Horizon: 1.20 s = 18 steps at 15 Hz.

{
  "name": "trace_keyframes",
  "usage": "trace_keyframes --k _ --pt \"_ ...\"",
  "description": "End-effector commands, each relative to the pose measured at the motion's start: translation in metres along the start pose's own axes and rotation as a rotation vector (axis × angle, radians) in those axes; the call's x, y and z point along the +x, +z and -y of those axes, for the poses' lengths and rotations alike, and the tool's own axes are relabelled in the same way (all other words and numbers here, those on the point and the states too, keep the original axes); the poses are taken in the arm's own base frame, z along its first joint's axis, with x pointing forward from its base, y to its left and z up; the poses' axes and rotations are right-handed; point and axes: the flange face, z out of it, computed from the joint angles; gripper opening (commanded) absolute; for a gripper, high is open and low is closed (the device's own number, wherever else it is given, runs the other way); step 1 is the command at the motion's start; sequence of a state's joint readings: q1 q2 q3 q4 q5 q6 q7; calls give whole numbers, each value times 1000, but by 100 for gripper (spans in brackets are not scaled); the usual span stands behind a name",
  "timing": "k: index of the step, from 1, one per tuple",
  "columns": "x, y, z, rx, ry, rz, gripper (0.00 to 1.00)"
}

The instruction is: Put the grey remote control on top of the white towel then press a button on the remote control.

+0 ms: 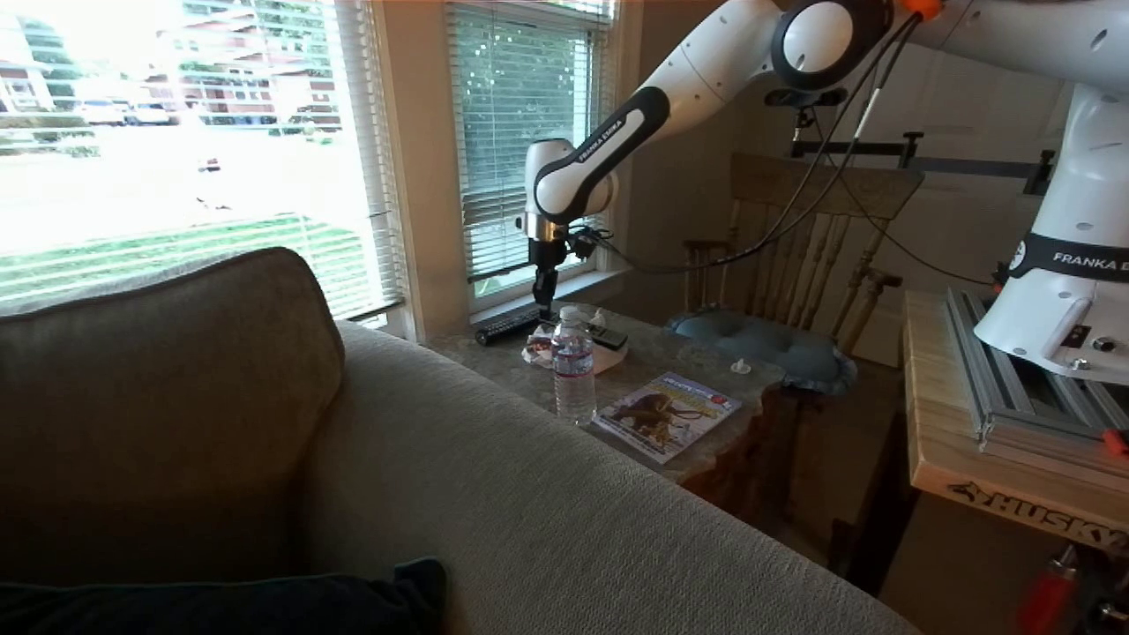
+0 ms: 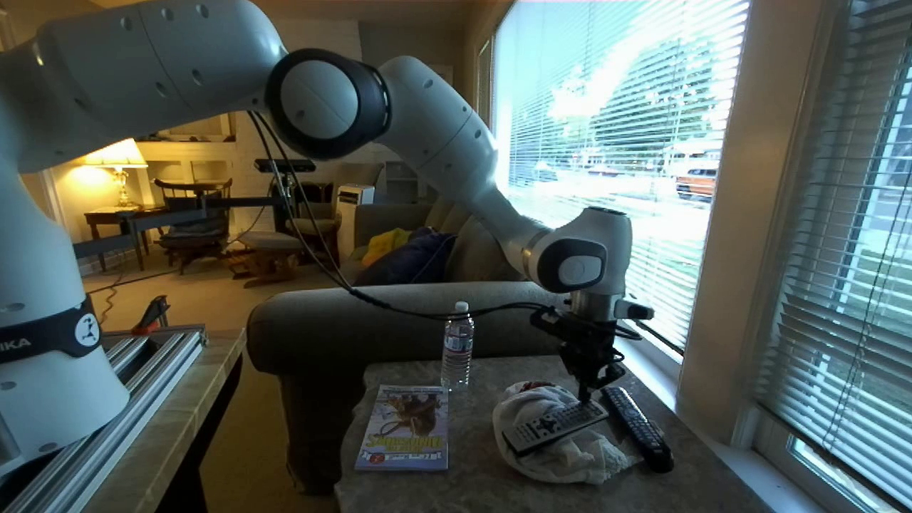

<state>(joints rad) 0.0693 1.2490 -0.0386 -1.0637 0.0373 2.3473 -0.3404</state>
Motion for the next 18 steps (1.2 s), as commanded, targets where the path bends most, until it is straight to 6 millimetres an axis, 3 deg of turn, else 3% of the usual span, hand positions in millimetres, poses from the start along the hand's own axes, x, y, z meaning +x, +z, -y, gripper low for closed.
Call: trace_keyframes --k 1,9,18 --pt "-10 -6 3 -10 26 34 0" --pt "-17 -7 -6 -27 28 34 0" --pt "-10 -14 -3 -29 14 6 0"
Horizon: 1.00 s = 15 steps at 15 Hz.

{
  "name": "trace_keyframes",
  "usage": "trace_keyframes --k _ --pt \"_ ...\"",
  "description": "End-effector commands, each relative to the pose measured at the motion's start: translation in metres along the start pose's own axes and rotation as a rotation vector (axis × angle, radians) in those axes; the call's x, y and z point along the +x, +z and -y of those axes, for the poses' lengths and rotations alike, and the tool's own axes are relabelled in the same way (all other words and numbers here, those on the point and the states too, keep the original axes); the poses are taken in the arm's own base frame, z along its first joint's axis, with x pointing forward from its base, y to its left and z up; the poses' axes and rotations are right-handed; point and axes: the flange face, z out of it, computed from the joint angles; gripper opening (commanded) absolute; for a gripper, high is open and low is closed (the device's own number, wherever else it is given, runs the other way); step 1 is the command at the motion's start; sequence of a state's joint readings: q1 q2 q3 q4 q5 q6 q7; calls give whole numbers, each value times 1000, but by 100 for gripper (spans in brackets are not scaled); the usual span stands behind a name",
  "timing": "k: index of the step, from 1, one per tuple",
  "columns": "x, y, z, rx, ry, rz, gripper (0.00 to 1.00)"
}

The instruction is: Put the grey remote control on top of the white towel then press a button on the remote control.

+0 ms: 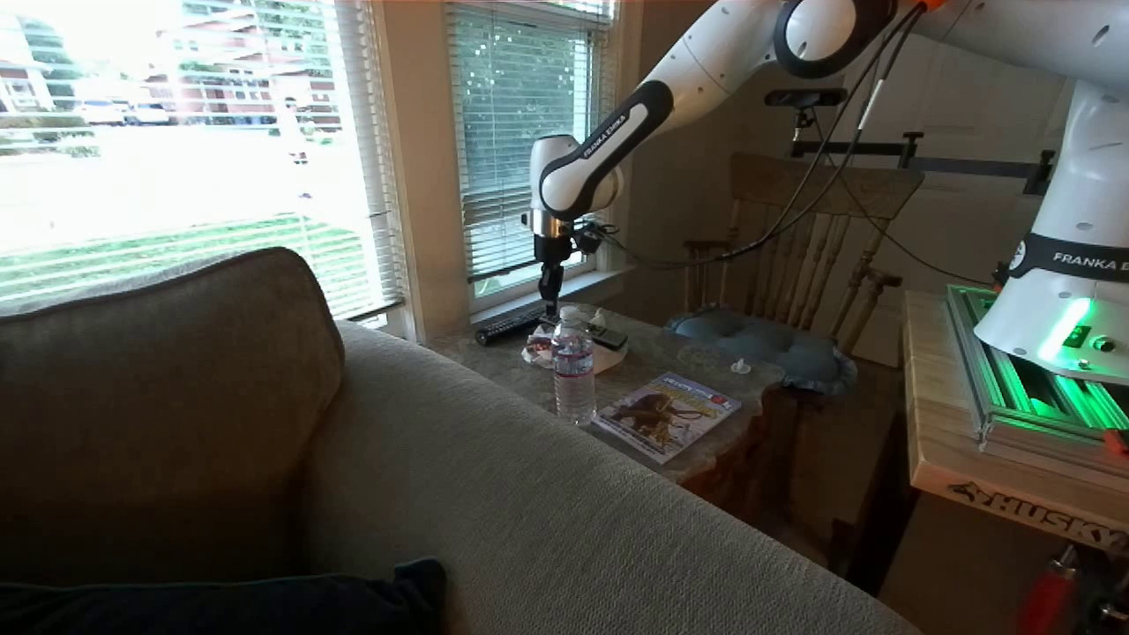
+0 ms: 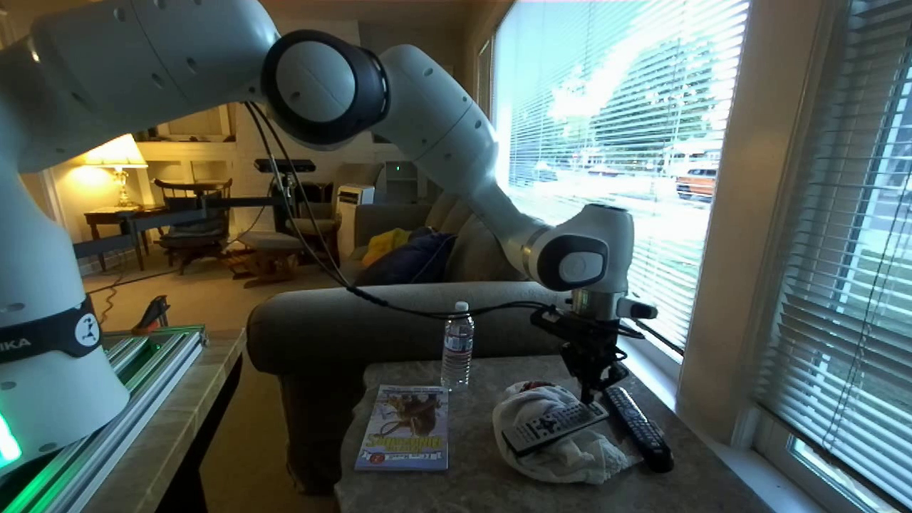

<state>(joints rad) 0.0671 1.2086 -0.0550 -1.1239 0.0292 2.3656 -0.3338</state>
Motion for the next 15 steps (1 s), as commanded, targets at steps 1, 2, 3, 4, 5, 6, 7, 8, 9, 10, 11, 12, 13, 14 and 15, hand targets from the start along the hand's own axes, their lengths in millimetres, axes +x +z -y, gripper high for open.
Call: trace_keyframes --k 1,2,3,4,5,6,7,8,9,10,11,12,13,14,15 --pt "-1 -8 7 -8 3 0 0" --pt "-1 -8 7 -8 2 -1 0" --pt "-2 -8 7 -9 1 0 0" --pt "-2 -8 6 -12 0 -4 0" --pt "-1 -8 5 -15 -3 -7 0" --pt "-1 -8 4 -16 -3 -8 0" --pt "-2 -7 4 -14 -4 -8 0" --pt "-2 -7 4 -11 -4 -9 0" --pt "-2 -6 3 -11 -2 -10 0" --pt "-2 -6 2 -10 -1 -10 0" --pt "-2 -6 2 -8 0 -11 0" --pt "-2 -6 1 -6 1 -12 0" --pt "-2 -6 1 -5 2 -12 0" --pt "-2 -5 1 -3 3 -13 0" --pt "-2 -5 1 -2 2 -14 0"
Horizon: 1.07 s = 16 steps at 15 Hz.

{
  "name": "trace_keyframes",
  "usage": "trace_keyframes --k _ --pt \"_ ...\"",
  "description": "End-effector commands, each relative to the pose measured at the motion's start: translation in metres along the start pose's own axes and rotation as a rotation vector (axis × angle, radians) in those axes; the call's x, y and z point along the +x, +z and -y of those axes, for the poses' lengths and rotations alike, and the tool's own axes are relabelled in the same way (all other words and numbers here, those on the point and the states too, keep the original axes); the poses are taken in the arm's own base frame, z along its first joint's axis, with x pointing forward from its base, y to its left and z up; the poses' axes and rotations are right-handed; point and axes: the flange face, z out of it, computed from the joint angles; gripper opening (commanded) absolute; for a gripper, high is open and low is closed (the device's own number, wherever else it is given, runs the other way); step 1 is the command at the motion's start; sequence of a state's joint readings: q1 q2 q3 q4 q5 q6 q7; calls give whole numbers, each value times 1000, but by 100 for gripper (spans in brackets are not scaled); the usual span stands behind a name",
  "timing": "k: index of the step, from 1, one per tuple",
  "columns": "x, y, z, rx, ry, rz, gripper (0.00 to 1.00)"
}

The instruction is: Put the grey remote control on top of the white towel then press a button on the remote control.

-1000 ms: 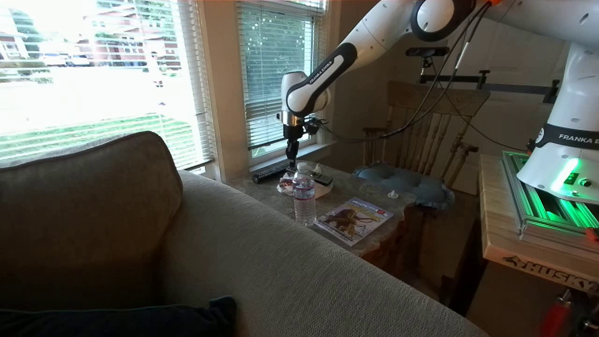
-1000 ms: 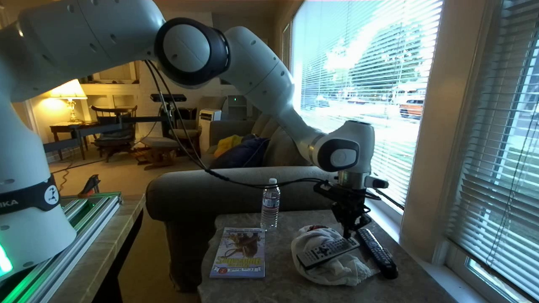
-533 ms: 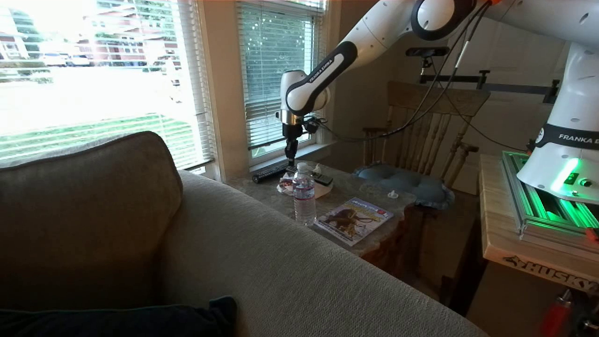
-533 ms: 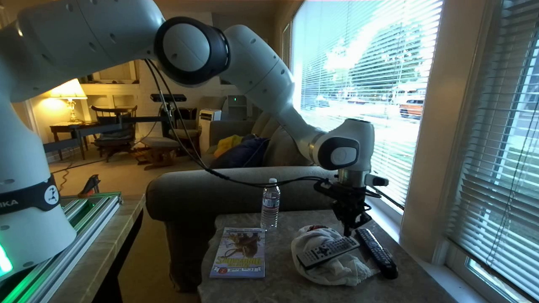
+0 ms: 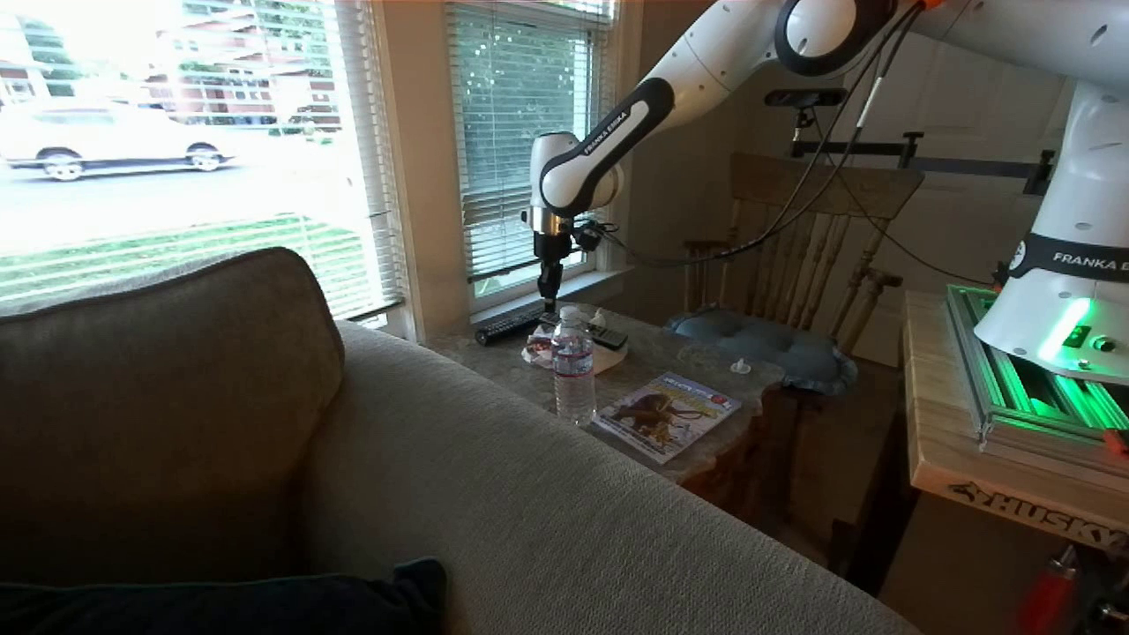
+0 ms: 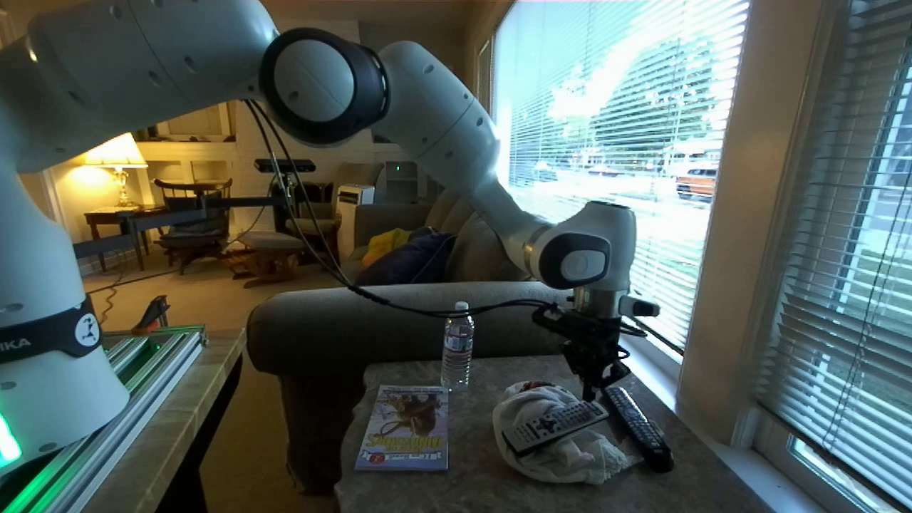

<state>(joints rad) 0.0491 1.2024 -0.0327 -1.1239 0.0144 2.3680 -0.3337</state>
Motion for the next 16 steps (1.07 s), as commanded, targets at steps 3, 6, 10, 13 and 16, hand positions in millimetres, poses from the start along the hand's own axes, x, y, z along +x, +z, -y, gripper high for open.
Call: trace_keyframes --k 3,6,10,13,16 --pt "-3 1 2 -5 4 -7 0" --pt "-2 2 2 -3 5 -9 0" --pt "-2 3 2 -1 6 -11 0" --pt "-1 4 2 0 5 -14 0" --pt "-1 6 1 2 8 -15 0"
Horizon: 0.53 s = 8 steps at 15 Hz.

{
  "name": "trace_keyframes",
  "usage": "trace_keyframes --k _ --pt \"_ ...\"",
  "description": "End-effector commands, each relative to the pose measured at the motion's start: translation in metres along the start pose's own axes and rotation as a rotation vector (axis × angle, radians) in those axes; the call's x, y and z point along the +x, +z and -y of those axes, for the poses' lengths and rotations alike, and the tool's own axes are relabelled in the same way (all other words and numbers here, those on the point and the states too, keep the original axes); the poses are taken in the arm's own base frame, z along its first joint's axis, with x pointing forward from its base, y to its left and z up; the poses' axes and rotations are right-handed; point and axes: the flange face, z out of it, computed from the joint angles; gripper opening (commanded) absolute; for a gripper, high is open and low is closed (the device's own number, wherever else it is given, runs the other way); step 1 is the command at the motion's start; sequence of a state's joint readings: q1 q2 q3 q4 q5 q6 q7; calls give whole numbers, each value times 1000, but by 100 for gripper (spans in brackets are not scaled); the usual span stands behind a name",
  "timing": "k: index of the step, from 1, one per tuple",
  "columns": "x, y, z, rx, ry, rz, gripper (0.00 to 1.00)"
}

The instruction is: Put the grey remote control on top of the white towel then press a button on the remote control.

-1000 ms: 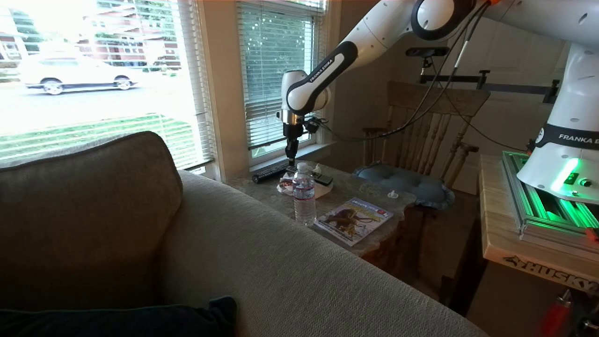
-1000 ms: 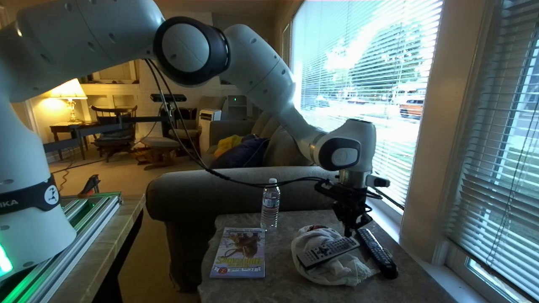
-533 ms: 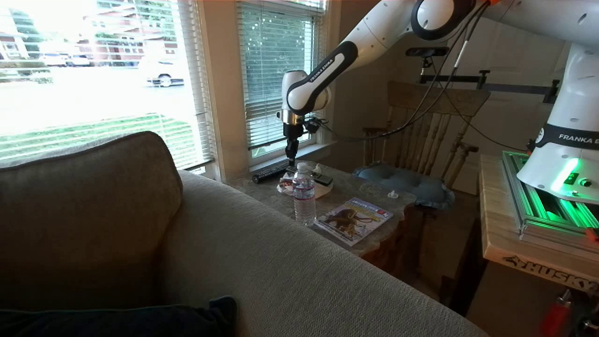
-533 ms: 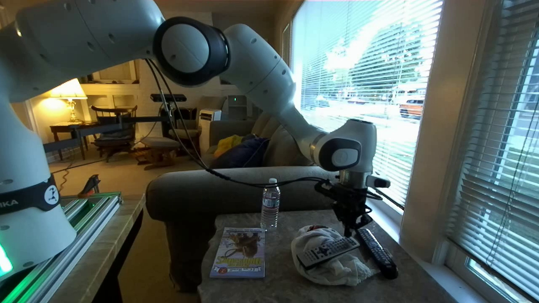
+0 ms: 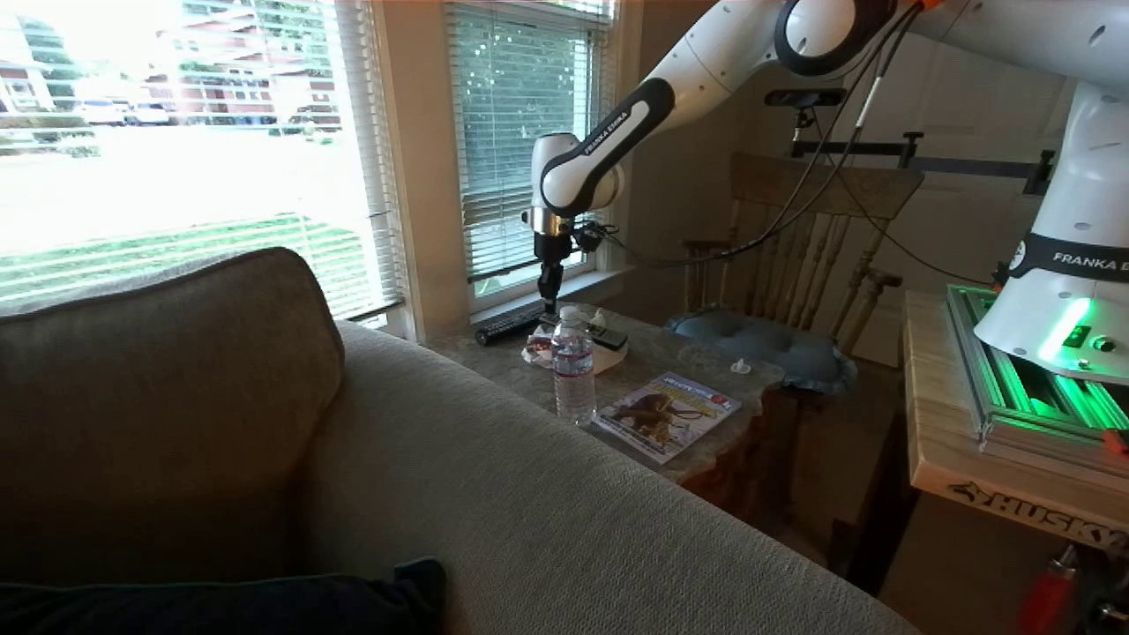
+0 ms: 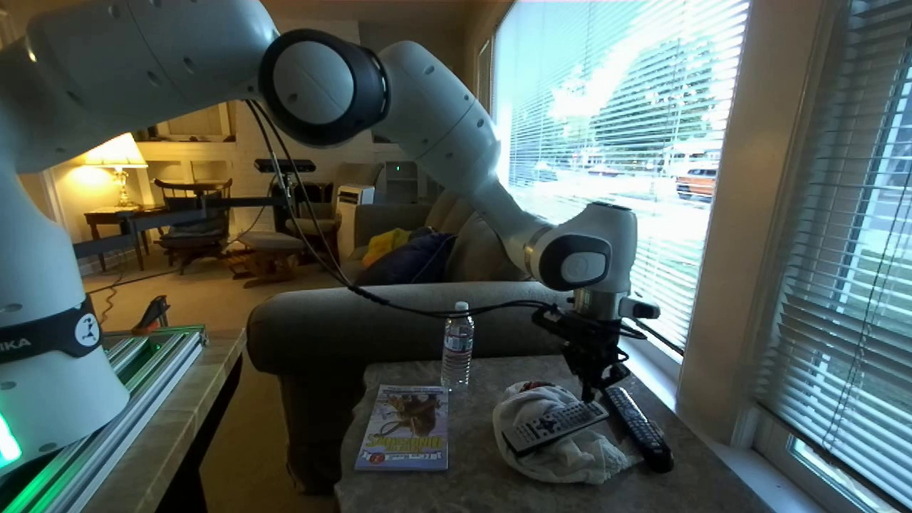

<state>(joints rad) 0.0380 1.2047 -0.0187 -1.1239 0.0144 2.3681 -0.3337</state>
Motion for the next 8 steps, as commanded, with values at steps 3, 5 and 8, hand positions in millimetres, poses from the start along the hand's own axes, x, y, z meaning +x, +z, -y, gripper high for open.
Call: trace_keyframes --k 3,5,8 --pt "-1 7 0 -7 3 -11 0" --pt "-1 8 -1 -8 6 -19 0" --pt "1 10 -2 -15 10 -45 0"
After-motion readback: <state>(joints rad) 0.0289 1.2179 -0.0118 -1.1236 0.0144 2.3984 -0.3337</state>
